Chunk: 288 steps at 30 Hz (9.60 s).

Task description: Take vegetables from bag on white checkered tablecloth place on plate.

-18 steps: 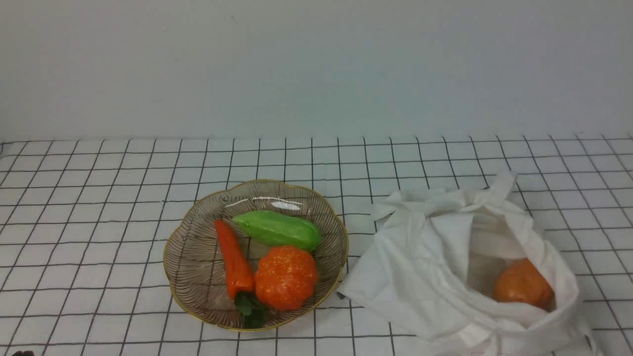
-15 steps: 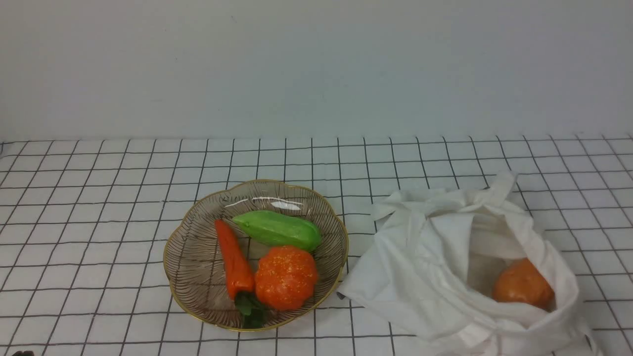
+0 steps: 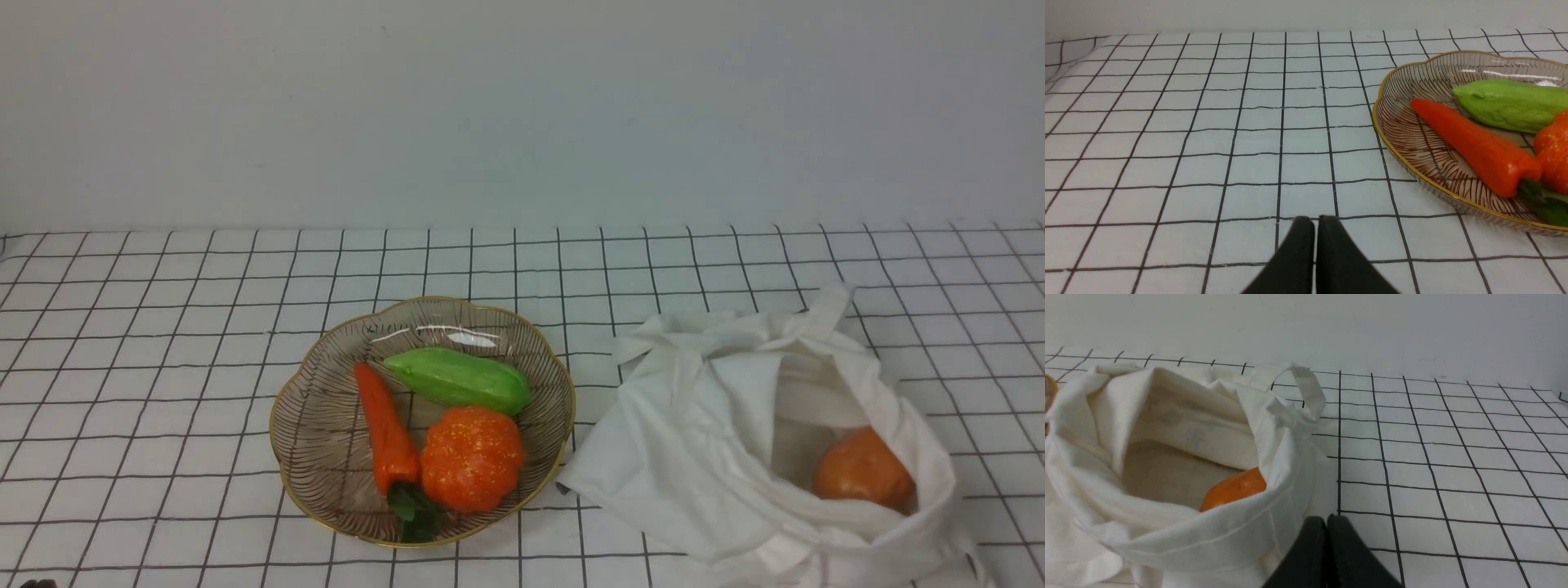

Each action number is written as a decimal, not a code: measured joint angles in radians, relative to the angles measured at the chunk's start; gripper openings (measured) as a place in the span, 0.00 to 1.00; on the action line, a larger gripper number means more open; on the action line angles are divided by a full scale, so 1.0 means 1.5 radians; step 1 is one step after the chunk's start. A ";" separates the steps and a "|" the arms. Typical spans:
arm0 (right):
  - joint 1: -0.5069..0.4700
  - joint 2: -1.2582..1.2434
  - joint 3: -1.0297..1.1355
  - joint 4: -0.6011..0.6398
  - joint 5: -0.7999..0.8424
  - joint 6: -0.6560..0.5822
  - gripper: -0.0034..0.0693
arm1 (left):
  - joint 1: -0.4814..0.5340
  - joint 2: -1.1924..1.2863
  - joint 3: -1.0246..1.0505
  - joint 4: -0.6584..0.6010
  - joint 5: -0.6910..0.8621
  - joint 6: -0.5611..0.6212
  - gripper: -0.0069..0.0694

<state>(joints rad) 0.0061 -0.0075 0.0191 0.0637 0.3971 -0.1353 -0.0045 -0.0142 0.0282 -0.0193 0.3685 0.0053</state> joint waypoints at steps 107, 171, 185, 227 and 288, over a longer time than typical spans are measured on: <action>0.168 0.920 -0.715 0.076 0.323 0.175 0.76 | 0.000 0.000 0.000 0.000 0.000 0.000 0.08; 0.502 1.177 -1.470 -0.042 0.577 0.164 0.03 | 0.000 0.000 0.000 0.000 0.000 0.000 0.08; 0.501 0.653 -0.927 -0.270 0.511 0.367 0.03 | 0.000 0.000 0.000 0.000 0.000 0.000 0.08; 0.501 0.040 -0.199 0.070 -0.221 0.025 0.03 | 0.000 0.000 0.000 0.000 0.000 0.000 0.08; 0.033 0.000 0.002 0.013 -0.007 -0.035 0.03 | 0.000 0.000 0.000 0.000 0.000 0.000 0.08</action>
<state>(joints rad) 0.0555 -0.0074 0.0226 0.0828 0.3860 -0.1875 -0.0045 -0.0142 0.0282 -0.0193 0.3685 0.0053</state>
